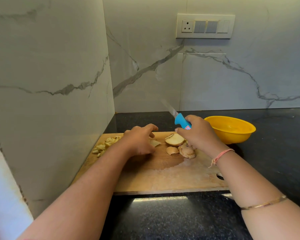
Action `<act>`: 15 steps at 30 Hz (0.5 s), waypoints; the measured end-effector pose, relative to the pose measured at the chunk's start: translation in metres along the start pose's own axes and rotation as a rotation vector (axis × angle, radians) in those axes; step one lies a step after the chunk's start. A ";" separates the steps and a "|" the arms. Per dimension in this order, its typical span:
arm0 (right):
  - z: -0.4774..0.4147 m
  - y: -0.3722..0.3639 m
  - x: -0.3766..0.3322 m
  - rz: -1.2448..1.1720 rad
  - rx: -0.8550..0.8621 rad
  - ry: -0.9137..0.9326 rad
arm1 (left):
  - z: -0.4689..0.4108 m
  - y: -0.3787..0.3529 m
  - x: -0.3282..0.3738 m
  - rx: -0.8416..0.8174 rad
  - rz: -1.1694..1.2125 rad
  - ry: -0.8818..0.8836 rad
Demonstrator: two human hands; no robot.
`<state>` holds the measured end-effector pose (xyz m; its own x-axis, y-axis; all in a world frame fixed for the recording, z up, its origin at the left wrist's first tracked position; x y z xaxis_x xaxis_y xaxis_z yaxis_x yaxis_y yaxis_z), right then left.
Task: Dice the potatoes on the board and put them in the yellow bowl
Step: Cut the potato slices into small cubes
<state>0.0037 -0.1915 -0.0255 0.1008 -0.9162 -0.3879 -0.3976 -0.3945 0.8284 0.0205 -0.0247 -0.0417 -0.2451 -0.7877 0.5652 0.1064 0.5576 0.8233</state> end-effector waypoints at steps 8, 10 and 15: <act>0.036 0.007 -0.021 0.080 -0.205 0.090 | 0.001 0.013 -0.010 0.089 -0.037 0.037; 0.045 0.011 -0.027 0.126 -0.217 0.125 | 0.003 0.015 -0.012 0.093 -0.033 0.045; 0.057 0.012 -0.037 0.287 -0.292 0.175 | 0.004 0.012 -0.016 0.139 -0.039 0.057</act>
<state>-0.0573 -0.1586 -0.0242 0.1864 -0.9798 -0.0720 -0.1604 -0.1026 0.9817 0.0217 -0.0042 -0.0408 -0.1907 -0.8208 0.5385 -0.0380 0.5543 0.8315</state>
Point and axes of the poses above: each hand's wrist, its own z-axis away from the middle knuckle, its own y-axis out of the back of the hand, x = y × z, the point moved 4 cm from there along -z, towards the middle knuckle, and after that the axes turned 14 degrees about z, right-handed, at the moved point
